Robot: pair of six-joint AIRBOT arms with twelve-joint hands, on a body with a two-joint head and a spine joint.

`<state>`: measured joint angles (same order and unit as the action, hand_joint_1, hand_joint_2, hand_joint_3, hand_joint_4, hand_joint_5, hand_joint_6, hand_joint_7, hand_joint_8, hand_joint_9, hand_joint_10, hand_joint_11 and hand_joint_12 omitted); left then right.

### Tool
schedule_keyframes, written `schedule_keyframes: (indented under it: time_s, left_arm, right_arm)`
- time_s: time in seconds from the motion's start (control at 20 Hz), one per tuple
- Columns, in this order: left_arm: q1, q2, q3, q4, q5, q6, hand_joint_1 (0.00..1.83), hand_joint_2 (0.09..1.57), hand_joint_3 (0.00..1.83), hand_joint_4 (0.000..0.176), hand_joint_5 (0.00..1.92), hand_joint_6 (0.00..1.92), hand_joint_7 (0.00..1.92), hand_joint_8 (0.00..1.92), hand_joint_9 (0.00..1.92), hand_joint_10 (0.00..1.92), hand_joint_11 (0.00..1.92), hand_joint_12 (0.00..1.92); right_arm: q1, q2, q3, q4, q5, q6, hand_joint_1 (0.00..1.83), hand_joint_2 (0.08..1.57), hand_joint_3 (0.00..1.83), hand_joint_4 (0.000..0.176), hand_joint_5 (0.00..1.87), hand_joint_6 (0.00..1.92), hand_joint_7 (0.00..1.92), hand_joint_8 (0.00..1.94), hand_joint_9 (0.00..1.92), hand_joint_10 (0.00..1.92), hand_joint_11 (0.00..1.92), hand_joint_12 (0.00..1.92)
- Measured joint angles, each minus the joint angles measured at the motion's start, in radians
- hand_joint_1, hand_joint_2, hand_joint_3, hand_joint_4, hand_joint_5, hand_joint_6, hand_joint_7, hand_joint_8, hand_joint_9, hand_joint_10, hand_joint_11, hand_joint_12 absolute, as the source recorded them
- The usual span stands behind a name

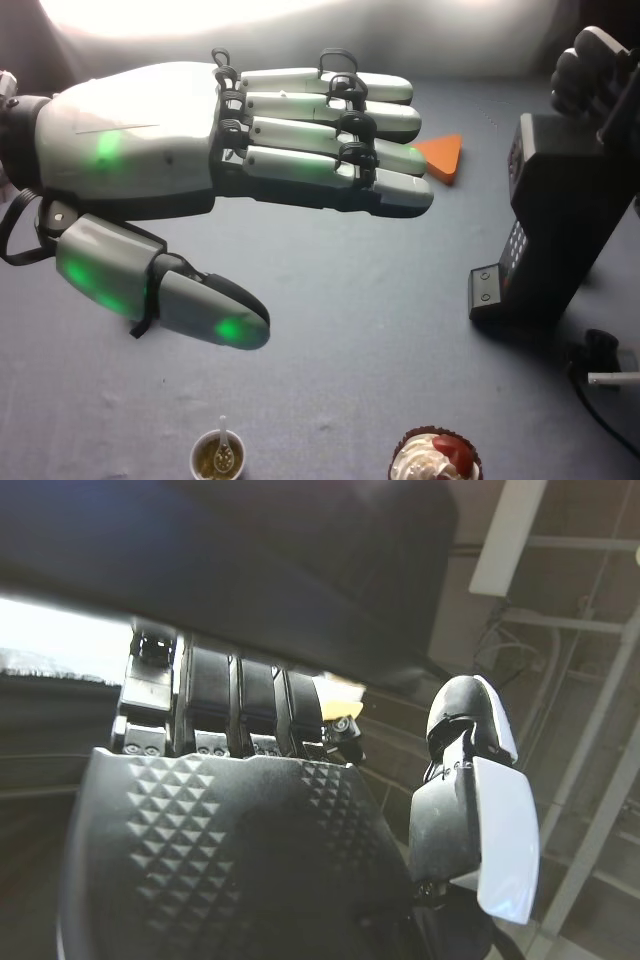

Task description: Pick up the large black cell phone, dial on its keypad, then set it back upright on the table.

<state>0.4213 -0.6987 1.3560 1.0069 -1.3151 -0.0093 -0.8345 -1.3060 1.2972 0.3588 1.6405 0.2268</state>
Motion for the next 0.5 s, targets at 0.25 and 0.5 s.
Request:
schedule_keyframes:
  time_s: [0.25,0.5]
  left_arm:
    - [-0.006,0.0,0.0,-0.001,0.003,0.0,0.0,1.26,0.01,0.038,0.21,0.0,0.23,0.01,0.1,0.01,0.04,0.02]
    - [-0.006,0.0,0.001,0.0,0.004,0.0,0.0,1.23,0.0,0.044,0.19,0.0,0.23,0.0,0.08,0.0,0.0,0.01]
  right_arm:
    - [0.0,0.0,0.0,0.001,0.0,0.001,0.05,0.88,0.0,0.035,0.0,0.0,0.0,0.0,0.0,0.0,0.0,0.01]
    - [0.003,0.002,0.0,-0.001,0.0,0.002,0.03,0.85,0.0,0.063,0.0,0.0,0.0,0.0,0.0,0.0,0.0,0.0]
